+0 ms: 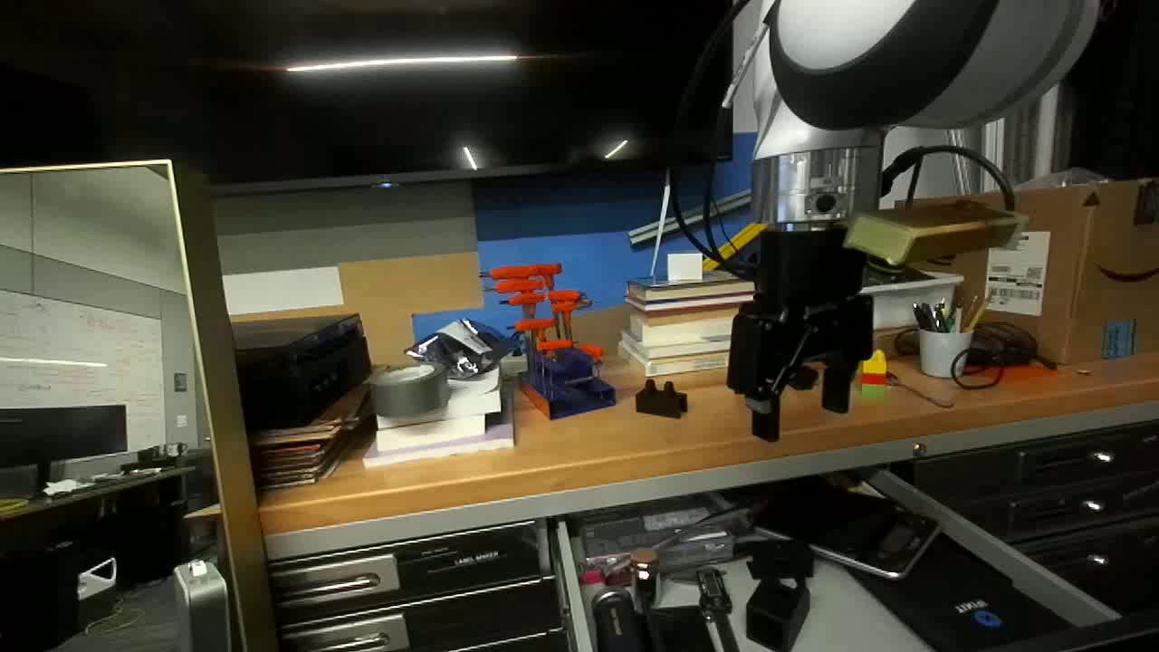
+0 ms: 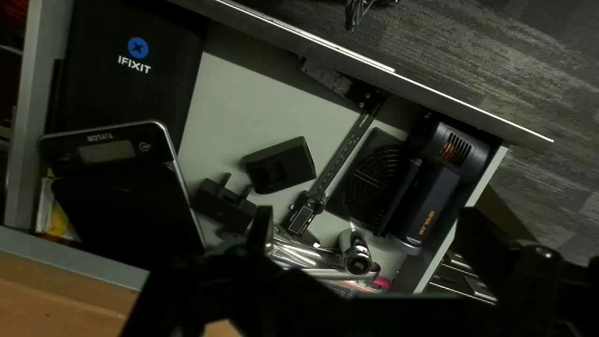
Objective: Put the black objects on the tabletop in the open drawer and then close the drawer
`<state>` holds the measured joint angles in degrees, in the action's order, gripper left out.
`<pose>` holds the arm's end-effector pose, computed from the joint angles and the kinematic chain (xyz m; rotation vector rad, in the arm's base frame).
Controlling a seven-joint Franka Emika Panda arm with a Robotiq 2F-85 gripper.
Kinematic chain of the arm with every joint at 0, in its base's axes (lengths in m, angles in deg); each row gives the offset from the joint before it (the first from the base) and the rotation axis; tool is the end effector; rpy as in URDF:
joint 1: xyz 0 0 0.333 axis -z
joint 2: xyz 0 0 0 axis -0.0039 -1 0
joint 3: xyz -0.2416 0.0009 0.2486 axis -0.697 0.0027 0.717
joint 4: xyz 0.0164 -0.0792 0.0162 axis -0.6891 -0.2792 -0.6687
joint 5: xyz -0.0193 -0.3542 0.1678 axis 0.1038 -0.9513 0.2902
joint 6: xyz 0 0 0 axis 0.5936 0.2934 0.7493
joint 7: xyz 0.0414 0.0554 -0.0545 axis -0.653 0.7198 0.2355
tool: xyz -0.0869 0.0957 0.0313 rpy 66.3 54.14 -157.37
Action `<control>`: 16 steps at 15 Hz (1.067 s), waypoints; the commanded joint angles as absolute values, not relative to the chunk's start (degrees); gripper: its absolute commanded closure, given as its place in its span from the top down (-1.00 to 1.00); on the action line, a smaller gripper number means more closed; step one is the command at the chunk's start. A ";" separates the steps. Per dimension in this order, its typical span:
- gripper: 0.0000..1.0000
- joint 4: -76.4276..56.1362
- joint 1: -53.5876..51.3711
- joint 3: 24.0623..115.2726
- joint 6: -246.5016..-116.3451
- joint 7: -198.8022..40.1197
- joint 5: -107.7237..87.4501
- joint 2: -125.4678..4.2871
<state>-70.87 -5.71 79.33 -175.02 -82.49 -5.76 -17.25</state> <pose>0.3603 0.0710 0.3881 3.1116 0.2253 0.0534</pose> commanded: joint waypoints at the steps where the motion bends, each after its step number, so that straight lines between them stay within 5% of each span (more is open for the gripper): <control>1: 1.00 -70.69 -5.88 79.16 -174.94 -82.41 -5.86 -17.21; 9: 1.00 -71.08 -2.70 80.44 -181.40 -77.79 -10.84 -19.10; 16: 1.00 -61.58 6.08 77.14 -195.08 -73.86 -20.71 -35.63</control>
<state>-68.35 2.52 78.02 -190.52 -77.40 -16.29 -27.19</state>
